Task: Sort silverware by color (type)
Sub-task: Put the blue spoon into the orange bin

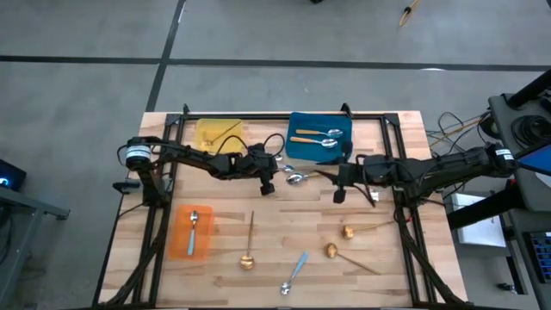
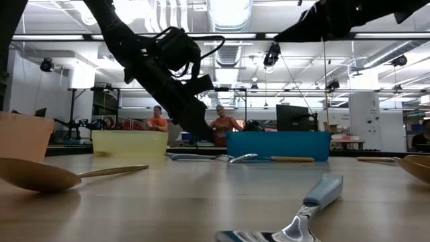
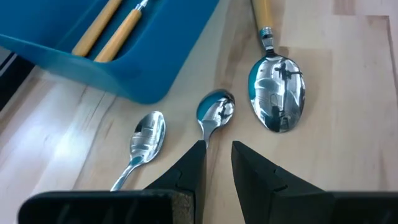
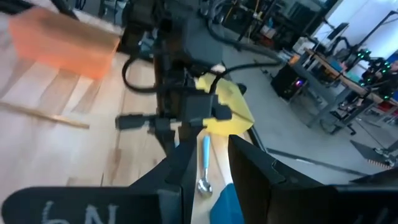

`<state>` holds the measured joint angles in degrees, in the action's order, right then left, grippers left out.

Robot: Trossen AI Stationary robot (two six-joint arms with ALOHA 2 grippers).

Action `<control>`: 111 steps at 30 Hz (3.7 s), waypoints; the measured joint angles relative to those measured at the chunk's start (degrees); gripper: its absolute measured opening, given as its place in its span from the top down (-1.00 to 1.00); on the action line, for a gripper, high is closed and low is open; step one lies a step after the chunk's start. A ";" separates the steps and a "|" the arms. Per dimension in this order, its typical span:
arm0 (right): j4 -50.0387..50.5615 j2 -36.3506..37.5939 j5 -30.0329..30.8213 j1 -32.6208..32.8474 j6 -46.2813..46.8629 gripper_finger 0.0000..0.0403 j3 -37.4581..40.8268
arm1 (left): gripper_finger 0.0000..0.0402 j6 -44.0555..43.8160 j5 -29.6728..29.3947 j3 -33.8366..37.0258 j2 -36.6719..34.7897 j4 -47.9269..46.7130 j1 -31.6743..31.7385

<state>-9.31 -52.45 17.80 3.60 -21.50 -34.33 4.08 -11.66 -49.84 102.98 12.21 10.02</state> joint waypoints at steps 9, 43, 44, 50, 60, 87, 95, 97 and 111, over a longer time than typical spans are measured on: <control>0.56 -1.39 0.13 -0.26 -0.65 0.58 0.26 | 0.71 1.07 0.00 0.00 -0.04 0.17 1.00; 0.45 -1.72 0.22 -0.26 -1.14 0.58 0.26 | 0.38 1.00 0.02 0.09 -0.07 0.56 2.54; 0.45 -1.72 0.22 -0.26 -1.13 0.58 0.26 | 0.36 1.00 0.02 0.11 -0.07 0.78 2.55; 0.45 -1.72 0.22 -0.26 -1.14 0.58 0.26 | 0.32 0.98 0.02 0.15 -0.09 1.80 2.58; 0.46 -1.72 0.22 -0.26 -1.14 0.58 0.26 | 0.32 0.96 0.02 0.15 -0.11 1.86 2.58; 0.47 -1.73 0.22 -0.26 -1.07 0.58 0.27 | 0.32 -0.11 0.09 2.34 -0.11 5.86 2.58; 0.47 -1.75 0.22 -0.26 -1.07 0.58 0.28 | 0.32 -0.10 0.09 4.26 -0.11 6.88 2.58; 0.47 -1.74 0.22 -0.26 -1.07 0.58 0.27 | 0.32 -0.15 0.07 5.32 -0.11 9.05 2.58; 0.43 -1.75 0.22 -0.26 -1.07 0.58 0.28 | 0.32 -0.36 0.26 6.43 1.70 14.14 2.58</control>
<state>-8.88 -54.19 18.02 3.33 -22.57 -34.04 3.72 -11.40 -43.42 104.68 26.34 12.60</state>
